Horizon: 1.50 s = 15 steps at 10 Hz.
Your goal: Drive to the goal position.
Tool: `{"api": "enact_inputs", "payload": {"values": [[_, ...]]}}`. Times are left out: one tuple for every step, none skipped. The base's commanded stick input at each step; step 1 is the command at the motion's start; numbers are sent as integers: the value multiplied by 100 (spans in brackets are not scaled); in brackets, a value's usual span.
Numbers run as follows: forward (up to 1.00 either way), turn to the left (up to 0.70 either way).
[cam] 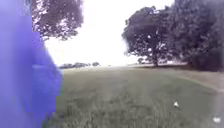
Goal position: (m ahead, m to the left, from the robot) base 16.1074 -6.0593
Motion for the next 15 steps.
{"api": "enact_inputs", "payload": {"values": [[100, 0], [100, 0], [100, 0], [100, 0], [100, 0], [100, 0], [100, 0], [100, 0], [100, 0], [100, 0], [100, 0], [100, 0], [100, 0], [100, 0], [100, 0]]}}
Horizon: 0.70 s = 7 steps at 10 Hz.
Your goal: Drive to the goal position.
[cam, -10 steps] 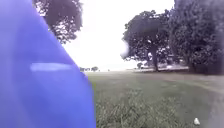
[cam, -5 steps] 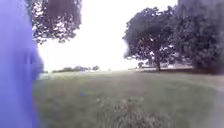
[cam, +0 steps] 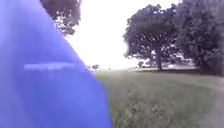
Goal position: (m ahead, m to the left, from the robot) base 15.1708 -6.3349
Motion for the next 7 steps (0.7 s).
{"api": "enact_inputs", "payload": {"values": [[100, 0], [100, 0], [100, 0], [100, 0], [100, 0], [100, 0], [100, 0]]}}
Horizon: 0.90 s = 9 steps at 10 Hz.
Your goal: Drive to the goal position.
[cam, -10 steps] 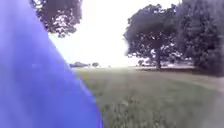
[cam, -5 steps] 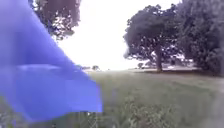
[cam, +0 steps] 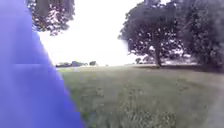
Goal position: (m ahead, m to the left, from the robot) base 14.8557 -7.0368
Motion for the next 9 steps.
{"api": "enact_inputs", "payload": {"values": [[100, 0], [100, 0], [100, 0], [100, 0], [100, 0], [100, 0], [100, 0], [100, 0], [100, 0]]}}
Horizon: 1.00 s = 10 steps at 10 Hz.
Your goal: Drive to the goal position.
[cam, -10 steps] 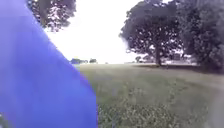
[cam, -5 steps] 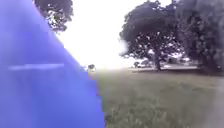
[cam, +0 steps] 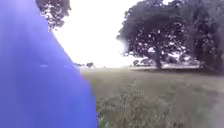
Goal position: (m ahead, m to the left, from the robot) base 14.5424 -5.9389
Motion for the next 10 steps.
{"api": "enact_inputs", "payload": {"values": [[100, 0], [100, 0], [100, 0], [100, 0], [100, 0], [100, 0], [100, 0], [100, 0], [100, 0], [100, 0]]}}
